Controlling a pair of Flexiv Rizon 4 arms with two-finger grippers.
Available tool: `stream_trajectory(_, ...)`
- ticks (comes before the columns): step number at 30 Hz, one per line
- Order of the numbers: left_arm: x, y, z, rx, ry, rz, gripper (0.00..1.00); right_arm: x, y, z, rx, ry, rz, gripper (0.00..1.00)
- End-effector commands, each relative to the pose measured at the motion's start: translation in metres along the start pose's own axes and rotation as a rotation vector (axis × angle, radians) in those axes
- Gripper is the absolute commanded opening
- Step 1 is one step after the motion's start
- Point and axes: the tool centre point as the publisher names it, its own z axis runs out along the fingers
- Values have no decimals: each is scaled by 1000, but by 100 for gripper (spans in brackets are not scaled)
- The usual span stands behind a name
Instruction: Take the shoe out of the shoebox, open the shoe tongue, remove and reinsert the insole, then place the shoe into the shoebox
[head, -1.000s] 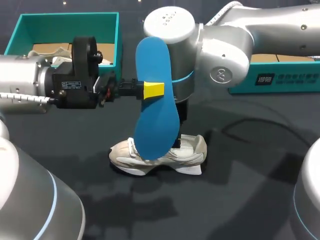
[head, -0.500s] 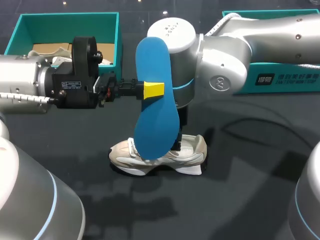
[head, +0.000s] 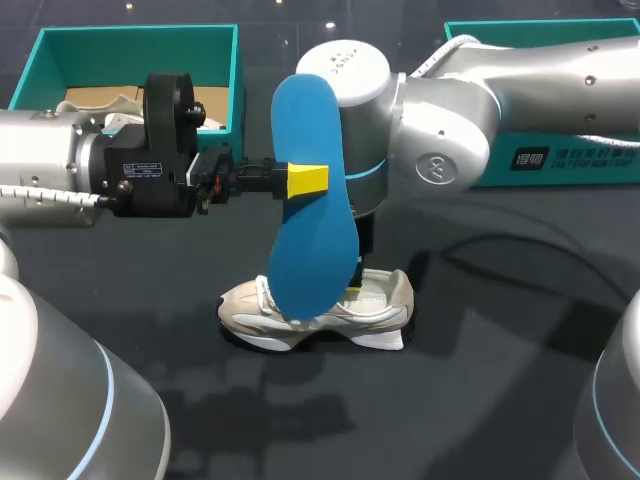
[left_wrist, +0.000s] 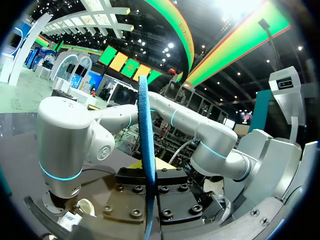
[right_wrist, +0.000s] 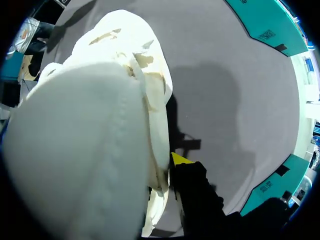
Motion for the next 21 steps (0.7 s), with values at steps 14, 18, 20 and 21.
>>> stream_trajectory(14, 0, 1, 2, 2, -1, 0, 0, 10, -4, -22, 28, 49, 69, 0)
stream_trajectory(18, 0, 1, 2, 2, -1, 0, 0, 16, -8, -33, 16, 72, 149, 0)
stream_trajectory(20, 0, 1, 2, 2, -1, 0, 0, 20, -10, -40, -23, 107, 257, 0)
stream_trajectory(21, 0, 1, 2, 2, -1, 0, 0, 23, -15, -43, -56, 131, 354, 0)
